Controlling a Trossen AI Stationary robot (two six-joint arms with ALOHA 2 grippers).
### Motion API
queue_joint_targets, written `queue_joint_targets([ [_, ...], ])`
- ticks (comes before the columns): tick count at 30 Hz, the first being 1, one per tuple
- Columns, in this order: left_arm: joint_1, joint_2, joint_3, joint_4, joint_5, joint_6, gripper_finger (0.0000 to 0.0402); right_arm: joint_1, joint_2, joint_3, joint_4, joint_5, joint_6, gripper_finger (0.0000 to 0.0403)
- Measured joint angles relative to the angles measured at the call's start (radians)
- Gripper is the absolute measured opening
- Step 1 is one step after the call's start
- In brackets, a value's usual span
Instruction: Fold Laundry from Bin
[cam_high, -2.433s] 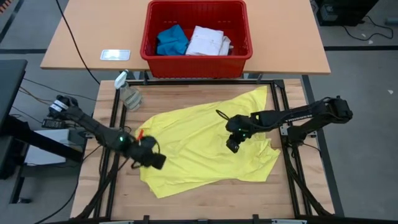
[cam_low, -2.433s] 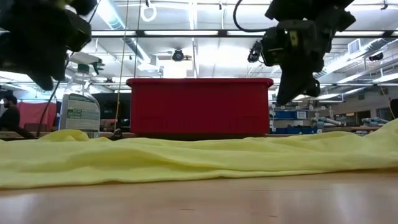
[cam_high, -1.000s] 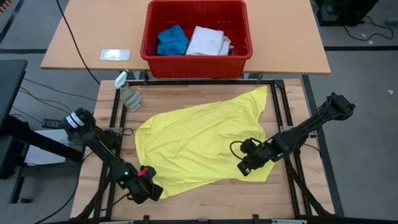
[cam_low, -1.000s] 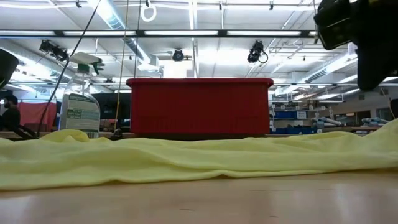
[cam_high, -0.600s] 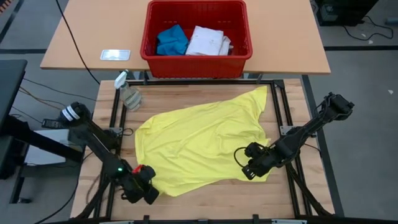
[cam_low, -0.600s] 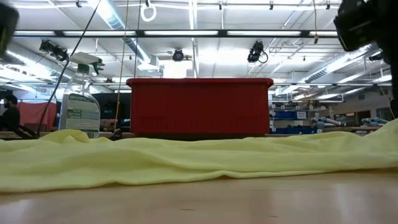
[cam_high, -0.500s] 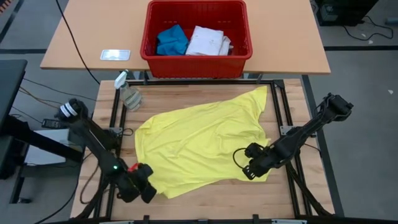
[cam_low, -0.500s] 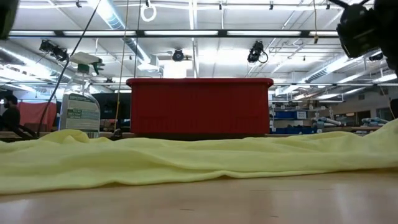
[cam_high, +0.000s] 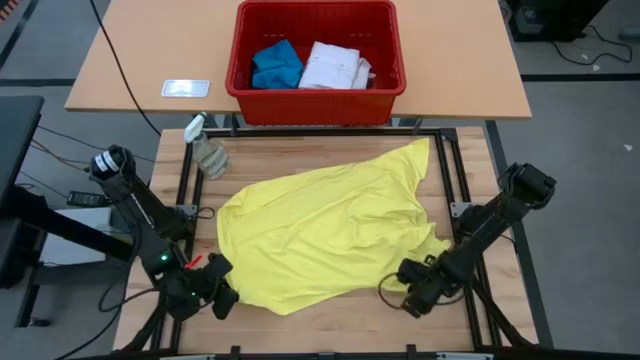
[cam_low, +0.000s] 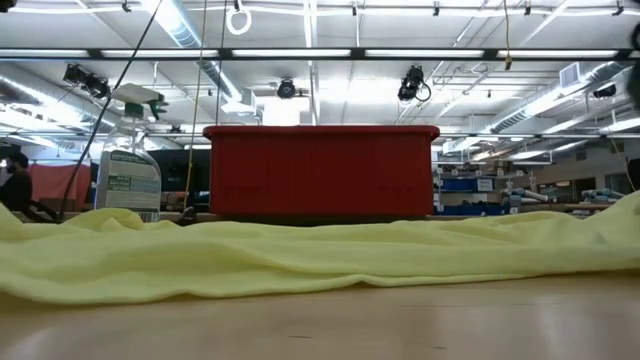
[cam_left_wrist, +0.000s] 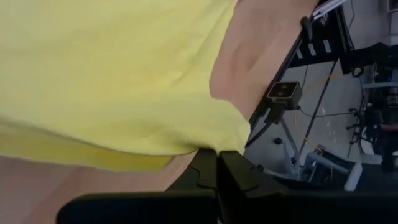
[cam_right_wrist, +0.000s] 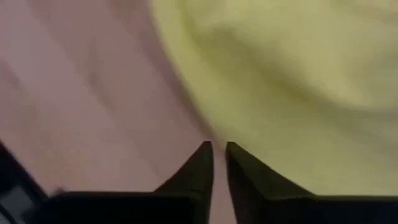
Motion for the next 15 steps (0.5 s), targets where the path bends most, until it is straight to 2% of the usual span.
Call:
queue_joint_targets([
  [5,-0.015,-0.001,0.0,-0.033,-0.003,0.035,0.0,0.052,0.027,0.0,-0.037,0.096,-0.035,0.0123],
  [9,-0.01,-0.024,0.0,-0.054,-0.007,0.134,0.0,0.058,0.089,0.005,-0.047,0.082,-0.174,0.013],
  [12,-0.005,-0.061,0.0,-0.062,-0.007,0.157,0.0,0.051,0.128,0.01,-0.046,0.031,-0.238,0.0101],
  [15,-0.014,-0.096,0.0,-0.033,0.014,0.213,0.0,0.041,0.121,0.01,-0.035,-0.04,-0.231,0.0028],
])
